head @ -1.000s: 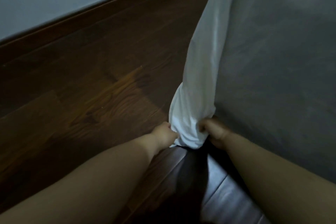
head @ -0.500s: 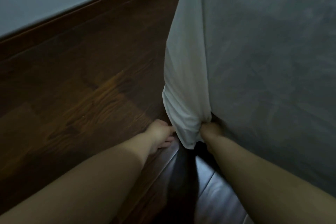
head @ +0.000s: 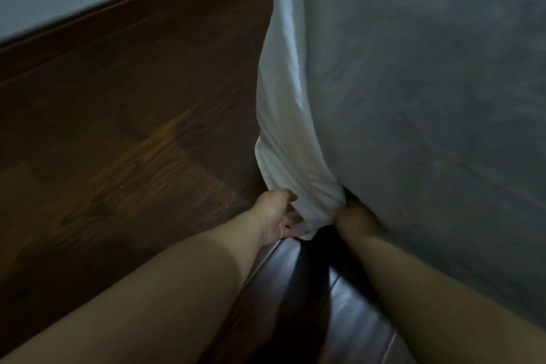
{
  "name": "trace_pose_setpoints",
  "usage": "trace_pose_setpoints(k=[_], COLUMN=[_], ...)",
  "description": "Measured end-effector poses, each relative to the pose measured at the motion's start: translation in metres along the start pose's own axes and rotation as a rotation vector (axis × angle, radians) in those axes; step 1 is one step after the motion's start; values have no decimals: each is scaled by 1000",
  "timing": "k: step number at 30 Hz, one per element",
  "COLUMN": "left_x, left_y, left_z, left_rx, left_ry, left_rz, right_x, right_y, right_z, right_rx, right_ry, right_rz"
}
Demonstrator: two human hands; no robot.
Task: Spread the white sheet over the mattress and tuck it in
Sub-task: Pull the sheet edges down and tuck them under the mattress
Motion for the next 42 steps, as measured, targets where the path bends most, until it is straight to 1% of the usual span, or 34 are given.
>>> trace_pose_setpoints(k=[1, 2, 5, 6, 8, 9, 11, 13, 14, 15, 16, 17, 18, 19, 20, 21, 22, 23, 24, 25, 27, 28, 29, 30, 31, 32, 34, 35, 37, 38, 39, 40, 41, 42], left_x=[2, 6, 11, 10, 8, 8, 6, 0, -2, -2, -3, 0, 2, 1, 1, -3, -11, -17, -21, -21, -15, -12, -10, -9, -9, -12, -20, -27, -44, -50, -57, -63, -64, -65], left_y=[-2, -5, -9, -7, -2, 2, 7, 10, 11, 10, 9, 9, 12, 14, 20, 26, 29, 28, 24, 18, 1, -6, -12, -16, -18, -17, -8, -2, 6, 4, -1, -9, -16, -22], left_z=[2, 2, 2, 3, 5, 6, 10, 11, 14, 15, 13, 12, 11, 8, 8, 7, 6, 4, 3, 3, 0, -3, -3, -3, -2, -4, -8, -9, -22, -31, -38, -47, -56, -66], left_rx=[9, 18, 37, 18, -1, -8, -5, 14, 3, -6, -34, -84, -162, -234, -318, -407, -460, -457, -398, -303, -112, -44, -3, 13, 10, -21, -160, -238, -352, -340, -273, -188, -122, -90], left_ry=[6, 31, 77, 77, 44, 30, -2, -52, -68, -70, -49, -4, 32, 45, 31, -27, -131, -241, -322, -353, -287, -261, -260, -254, -255, -243, -256, -305, -522, -638, -716, -730, -700, -627], left_rz=[33, 60, 126, 113, 64, 45, 16, -57, -51, 11, 124, 258, 390, 474, 535, 603, 682, 747, 786, 772, 687, 684, 723, 779, 842, 931, 1020, 977, 800, 762, 775, 837, 977, 1148], right_x=[-7, -13, -14, -13, -6, -3, 7, 17, 19, 15, 9, -3, -17, -29, -39, -48, -52, -48, -43, -34, -15, -8, -1, 3, 3, 1, -8, -17, -24, -22, -16, -7, 4, 14], right_y=[-1, -5, -33, -41, -47, -48, -45, -39, -33, -27, -20, -13, -10, -9, -6, -6, -4, -4, -7, -13, -23, -29, -33, -36, -37, -37, -33, -29, -24, -24, -26, -28, -28, -31], right_z=[2, -1, -21, -26, -27, -25, -28, -35, -36, -33, -27, -21, -19, -22, -24, -18, -15, -14, -17, -25, -42, -48, -54, -54, -51, -42, -27, -21, -22, -28, -36, -45, -58, -61], right_rx=[17, 76, 350, 396, 375, 344, 337, 324, 294, 238, 190, 183, 243, 338, 387, 368, 306, 237, 165, 124, 80, 63, 79, 91, 109, 110, 122, 128, 170, 219, 264, 295, 315, 302], right_ry=[-50, -74, -112, -123, -127, -79, 40, 154, 178, 161, 92, -39, -190, -328, -395, -396, -367, -309, -247, -201, -68, 2, 47, 102, 118, 113, -32, -149, -299, -326, -327, -300, -239, -142], right_rz=[22, 5, 254, 308, 396, 368, 166, 19, -45, -80, -96, -53, 33, 98, 96, 70, 72, 33, 5, -10, -7, -8, -14, -19, -12, 16, 118, 192, 309, 307, 275, 205, 83, -37])
Point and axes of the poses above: each hand's wrist, its own z-axis towards the middle knuckle, its own y-axis out of the back of the hand, x = y × z, the point moved 4 cm from there along z, towards the middle knuckle, and after that the axes turned 6 degrees about x, right-handed, at the moved point
